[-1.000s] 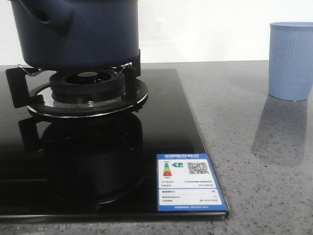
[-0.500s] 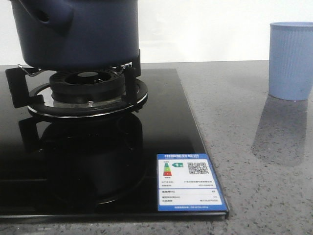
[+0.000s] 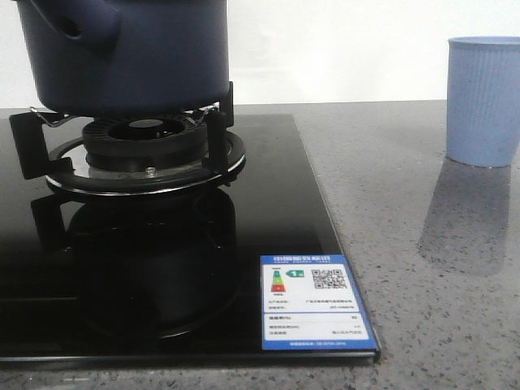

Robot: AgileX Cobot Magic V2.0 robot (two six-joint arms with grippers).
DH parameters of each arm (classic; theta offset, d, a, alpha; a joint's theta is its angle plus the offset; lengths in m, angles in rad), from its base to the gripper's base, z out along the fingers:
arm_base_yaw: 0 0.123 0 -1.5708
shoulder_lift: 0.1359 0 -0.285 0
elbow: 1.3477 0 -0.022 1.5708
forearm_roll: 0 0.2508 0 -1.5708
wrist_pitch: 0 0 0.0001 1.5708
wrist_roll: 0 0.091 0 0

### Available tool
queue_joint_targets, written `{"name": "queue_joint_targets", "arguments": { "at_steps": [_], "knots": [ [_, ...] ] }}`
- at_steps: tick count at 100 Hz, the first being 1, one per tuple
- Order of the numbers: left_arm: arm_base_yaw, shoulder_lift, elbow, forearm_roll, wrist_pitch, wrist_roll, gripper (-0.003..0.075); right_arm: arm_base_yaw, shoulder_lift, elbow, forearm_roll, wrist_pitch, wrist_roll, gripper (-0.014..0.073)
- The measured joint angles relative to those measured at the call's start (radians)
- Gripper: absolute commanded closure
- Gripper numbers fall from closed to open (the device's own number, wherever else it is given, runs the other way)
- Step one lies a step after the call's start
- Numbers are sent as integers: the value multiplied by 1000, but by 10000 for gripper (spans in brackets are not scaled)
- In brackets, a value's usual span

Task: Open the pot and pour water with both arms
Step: 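Lift the glass lid off the pot with the left gripper, then grasp the light blue cup with the right gripper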

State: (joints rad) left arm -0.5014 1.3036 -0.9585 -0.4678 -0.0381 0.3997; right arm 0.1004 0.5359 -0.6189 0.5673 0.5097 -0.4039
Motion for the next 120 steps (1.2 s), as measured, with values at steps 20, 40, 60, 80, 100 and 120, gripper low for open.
{"name": "queue_joint_targets", "arguments": {
  "at_steps": [20, 40, 60, 80, 100, 120],
  "knots": [
    [0, -43, 0, 0, 18, 0, 370, 0, 0, 0, -40, 0, 0, 16],
    [24, -143, 0, 0, 18, 2, 370, 0, 15, 0, -73, 0, 0, 16],
    [84, -238, 0, 0, 18, 2, 370, 0, 60, 30, -78, -45, 0, 16],
    [159, -312, 0, 0, 31, 2, 370, 0, 99, 138, -78, -180, -2, 16],
    [215, -335, 0, 0, 38, 2, 370, 0, 170, 212, -43, -366, -2, 16],
    [223, -335, 0, 0, 38, 2, 370, 0, 314, 216, -37, -488, -2, 16]
  ]
}}
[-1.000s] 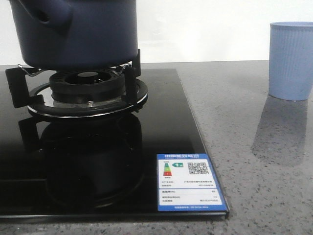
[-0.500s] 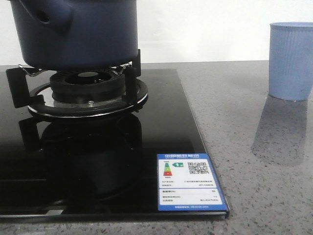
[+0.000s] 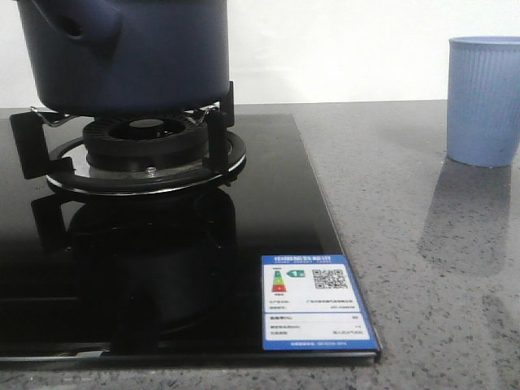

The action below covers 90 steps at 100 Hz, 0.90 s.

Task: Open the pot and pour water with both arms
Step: 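Grasp the light blue cup with the right gripper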

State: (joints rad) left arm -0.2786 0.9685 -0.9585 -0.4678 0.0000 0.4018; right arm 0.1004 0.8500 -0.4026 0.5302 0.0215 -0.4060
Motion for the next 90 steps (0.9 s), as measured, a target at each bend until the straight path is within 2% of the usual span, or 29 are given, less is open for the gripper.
{"name": "queue_joint_targets", "arguments": {
  "at_steps": [53, 90],
  "knots": [
    [0, 0, 0, 0, 0, 0, 370, 70, 305, -77, 4, -245, 0, 16],
    [0, 0, 0, 0, 0, 0, 370, 74, 460, -175, 11, -275, 0, 16]
  ]
}}
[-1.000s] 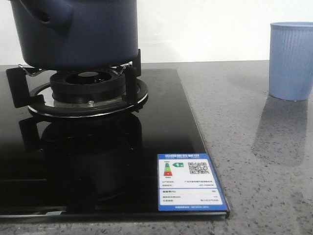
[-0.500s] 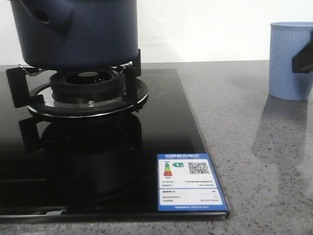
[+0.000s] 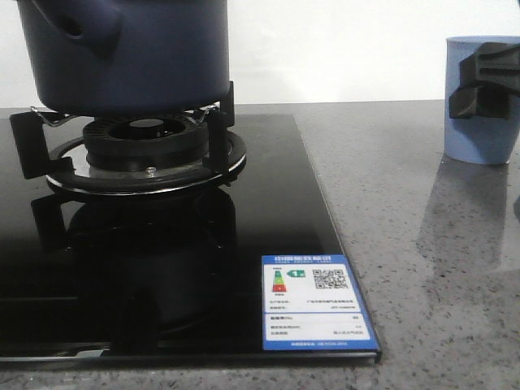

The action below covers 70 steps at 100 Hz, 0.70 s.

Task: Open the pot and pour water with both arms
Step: 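Grasp the light blue cup with the right gripper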

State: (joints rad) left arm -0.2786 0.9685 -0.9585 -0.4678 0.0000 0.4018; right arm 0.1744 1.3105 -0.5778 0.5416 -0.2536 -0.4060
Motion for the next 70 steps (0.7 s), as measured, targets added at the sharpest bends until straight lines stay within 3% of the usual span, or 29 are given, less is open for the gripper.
{"name": "queue_joint_targets", "arguments": {
  "at_steps": [70],
  "knots": [
    [0, 0, 0, 0, 0, 0, 370, 0, 167, -20, 7, -180, 4, 13]
  ]
}}
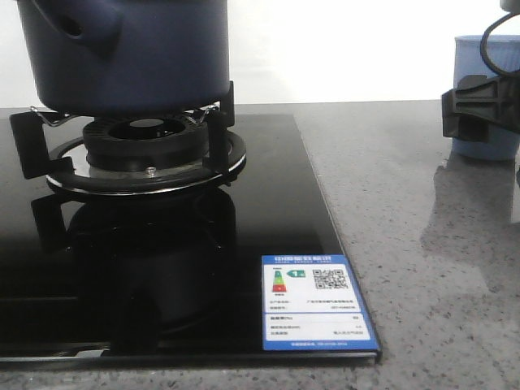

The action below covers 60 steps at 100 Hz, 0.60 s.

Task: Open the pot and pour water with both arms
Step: 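Grasp the light blue cup with the right gripper, then lift the cup with the right gripper toward the open pot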

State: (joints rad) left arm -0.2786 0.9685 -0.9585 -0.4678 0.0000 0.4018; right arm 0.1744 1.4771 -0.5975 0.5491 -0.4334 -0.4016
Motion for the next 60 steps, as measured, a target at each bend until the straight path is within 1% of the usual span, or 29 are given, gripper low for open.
{"name": "queue_joint_targets", "arguments": {
  "at_steps": [60],
  "knots": [
    [0, 0, 0, 0, 0, 0, 370, 0, 19, 0, 0, -82, 0, 18]
  ]
}}
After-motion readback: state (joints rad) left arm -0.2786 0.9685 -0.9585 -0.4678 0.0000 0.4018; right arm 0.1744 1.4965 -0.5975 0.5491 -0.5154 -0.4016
